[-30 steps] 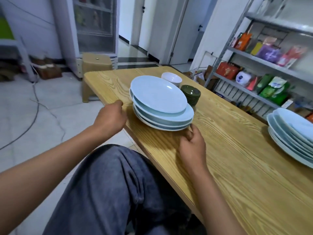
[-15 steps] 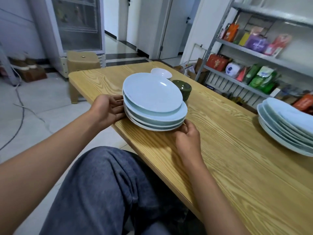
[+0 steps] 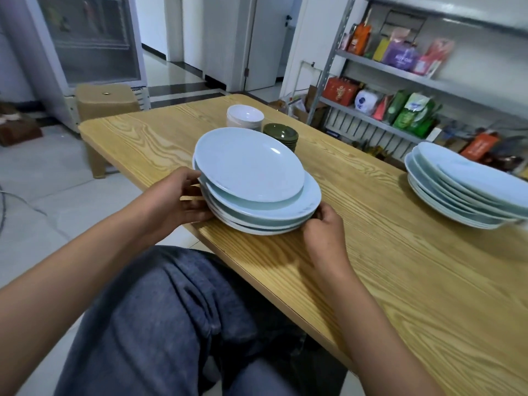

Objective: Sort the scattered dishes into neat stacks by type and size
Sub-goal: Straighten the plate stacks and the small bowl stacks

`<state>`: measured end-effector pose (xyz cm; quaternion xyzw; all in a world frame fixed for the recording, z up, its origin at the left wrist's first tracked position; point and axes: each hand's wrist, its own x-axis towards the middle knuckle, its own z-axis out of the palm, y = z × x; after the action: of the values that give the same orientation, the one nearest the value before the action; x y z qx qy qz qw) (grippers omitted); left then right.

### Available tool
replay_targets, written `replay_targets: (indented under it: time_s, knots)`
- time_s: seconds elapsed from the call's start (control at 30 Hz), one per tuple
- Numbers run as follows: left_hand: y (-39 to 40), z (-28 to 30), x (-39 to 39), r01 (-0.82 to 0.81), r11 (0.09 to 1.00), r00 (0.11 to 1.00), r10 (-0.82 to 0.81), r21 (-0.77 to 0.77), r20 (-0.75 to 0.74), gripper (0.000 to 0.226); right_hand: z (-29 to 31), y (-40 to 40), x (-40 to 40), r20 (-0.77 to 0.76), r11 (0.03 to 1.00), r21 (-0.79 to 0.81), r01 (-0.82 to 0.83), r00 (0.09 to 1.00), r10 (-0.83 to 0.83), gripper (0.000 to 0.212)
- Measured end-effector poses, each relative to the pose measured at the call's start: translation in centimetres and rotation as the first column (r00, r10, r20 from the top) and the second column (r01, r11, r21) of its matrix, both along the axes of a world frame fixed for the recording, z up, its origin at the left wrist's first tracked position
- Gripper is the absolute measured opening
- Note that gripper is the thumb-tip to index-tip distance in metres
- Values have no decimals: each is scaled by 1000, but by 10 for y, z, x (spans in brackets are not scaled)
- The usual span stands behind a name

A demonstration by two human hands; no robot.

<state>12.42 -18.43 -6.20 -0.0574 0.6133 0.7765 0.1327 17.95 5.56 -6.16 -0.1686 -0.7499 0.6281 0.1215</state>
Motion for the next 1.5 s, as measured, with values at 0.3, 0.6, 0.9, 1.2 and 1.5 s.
replay_targets:
  time_s: [0.3,0.6,0.9,1.2,1.5]
  knots:
    - [62,-13,-1,-45,998,999,45,35,-14,33,13,57,14,156,992,-103,68,986,-51,42]
    - [135,-6,-19,76,997,996,-76,-4,42,15,20,115,19,249,944,-328,33,967,53,38]
    - [192,4,-56,4,999,1000,-5,-49,-15,24,11,140,3,188,948,-317,-8,980,72,35]
    - [230,7,-109,6,993,999,-12,-119,-51,32,-2,160,-40,84,946,-323,16,996,12,31]
    - [275,3,-175,0,1000,1000,0,23,-5,50,-4,195,-96,80,961,-272,44,997,-23,29]
